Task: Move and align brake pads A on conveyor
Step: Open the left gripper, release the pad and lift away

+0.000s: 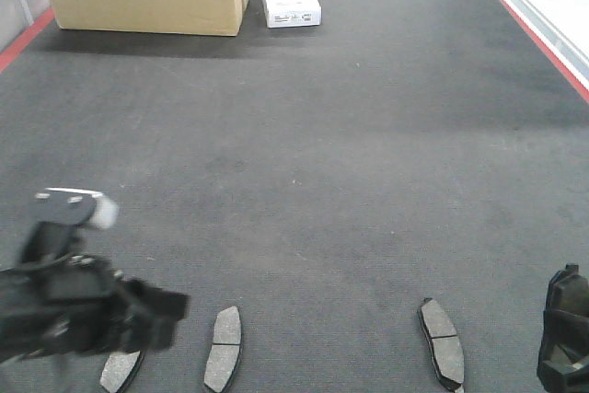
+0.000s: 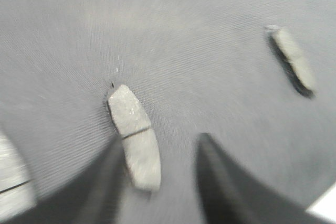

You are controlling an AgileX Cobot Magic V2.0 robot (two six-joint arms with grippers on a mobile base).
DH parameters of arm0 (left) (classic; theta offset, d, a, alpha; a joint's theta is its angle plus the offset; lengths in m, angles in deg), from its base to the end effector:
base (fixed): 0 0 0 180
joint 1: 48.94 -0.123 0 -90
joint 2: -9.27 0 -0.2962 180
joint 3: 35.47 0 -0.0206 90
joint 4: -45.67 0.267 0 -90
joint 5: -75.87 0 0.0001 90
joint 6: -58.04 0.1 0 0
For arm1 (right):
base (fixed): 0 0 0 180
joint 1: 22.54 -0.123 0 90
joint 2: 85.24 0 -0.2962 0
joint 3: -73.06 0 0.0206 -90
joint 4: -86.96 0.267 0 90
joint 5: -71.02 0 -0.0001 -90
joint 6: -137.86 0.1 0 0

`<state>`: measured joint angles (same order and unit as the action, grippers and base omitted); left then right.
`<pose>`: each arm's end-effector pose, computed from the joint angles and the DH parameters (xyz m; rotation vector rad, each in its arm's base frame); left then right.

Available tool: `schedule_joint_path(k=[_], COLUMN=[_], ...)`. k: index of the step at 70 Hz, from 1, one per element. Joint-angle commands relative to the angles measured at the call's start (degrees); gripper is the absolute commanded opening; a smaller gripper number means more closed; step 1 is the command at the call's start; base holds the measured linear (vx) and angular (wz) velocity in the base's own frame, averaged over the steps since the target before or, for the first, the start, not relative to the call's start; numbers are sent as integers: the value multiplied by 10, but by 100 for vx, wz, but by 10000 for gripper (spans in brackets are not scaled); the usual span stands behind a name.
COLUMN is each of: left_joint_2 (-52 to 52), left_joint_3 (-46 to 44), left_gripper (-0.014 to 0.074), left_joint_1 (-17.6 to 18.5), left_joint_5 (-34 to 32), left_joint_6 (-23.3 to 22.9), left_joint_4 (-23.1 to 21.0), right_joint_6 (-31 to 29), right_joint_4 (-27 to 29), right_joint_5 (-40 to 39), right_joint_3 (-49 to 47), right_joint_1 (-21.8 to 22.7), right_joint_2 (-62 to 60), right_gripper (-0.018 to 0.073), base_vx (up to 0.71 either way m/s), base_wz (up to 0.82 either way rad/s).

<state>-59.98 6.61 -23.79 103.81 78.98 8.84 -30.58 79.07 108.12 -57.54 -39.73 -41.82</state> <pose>0.1870 -0.1189 0.2549 0.4067 2.3660 -0.6510 0.1259 0.0303 0.2704 -0.1914 2.2546 0.1149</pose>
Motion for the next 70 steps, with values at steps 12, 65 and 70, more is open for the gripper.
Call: schedule_joint_path(k=[12,65,70], left_joint_2=[136,453,454], left_joint_3=[-11,-11,-11], left_gripper=[-8,-6,-6], left_joint_1=[3,3,3], left_joint_5=[61,183,186], left_joint_6=[-112,-276,-276], left_joint_4=[166,388,388], right_joint_6=[-5,-5,-5], right_joint_4=[-9,-9,-9], right_joint_5=[-43,-44,-44], right_joint_3=[-18,-18,-18], right_joint_1=[2,2,2], right_joint_2=[0,0,0], right_gripper=[125,125,125], base_vx=[0,0,0], base_wz=[0,0,0])
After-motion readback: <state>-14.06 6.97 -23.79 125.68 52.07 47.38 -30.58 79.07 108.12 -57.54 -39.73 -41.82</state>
